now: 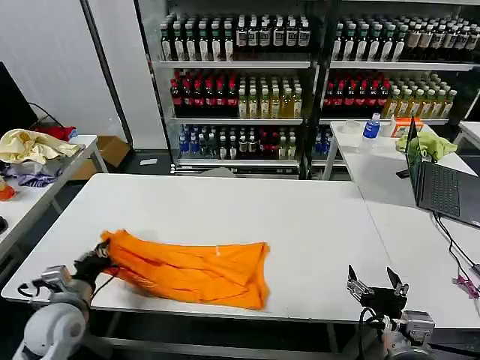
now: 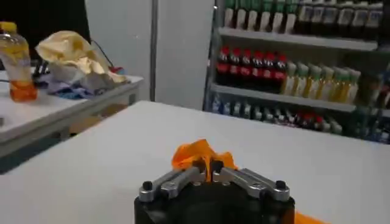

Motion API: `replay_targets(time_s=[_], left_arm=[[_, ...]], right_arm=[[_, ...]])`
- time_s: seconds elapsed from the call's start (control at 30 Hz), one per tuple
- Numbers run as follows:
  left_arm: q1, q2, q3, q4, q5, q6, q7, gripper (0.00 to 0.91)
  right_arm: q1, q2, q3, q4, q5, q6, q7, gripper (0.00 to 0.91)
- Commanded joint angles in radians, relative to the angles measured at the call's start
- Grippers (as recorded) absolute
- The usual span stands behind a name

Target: Fold and organize the clothes.

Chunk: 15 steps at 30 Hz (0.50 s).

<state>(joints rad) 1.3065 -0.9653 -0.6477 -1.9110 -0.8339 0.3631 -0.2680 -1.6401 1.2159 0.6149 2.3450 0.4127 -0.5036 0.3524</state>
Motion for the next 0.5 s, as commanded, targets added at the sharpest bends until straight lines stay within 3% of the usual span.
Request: replay_targets(time_s=[0.03,0.5], left_arm=[[-0.029,-0.058,0.012,-0.216,-0.315,0.047,0.025,0.02],[0.043,-0.24,0.299,-0.291,-0.131,0.04,0.026,0.02]], right_arm=[[0.0,0.01,-0.008,-0.007,-0.009,-0.005,0.005,0.907],[-0.048,0.018,0.013,0.024,-0.023,0.003,-0.001,0.907]])
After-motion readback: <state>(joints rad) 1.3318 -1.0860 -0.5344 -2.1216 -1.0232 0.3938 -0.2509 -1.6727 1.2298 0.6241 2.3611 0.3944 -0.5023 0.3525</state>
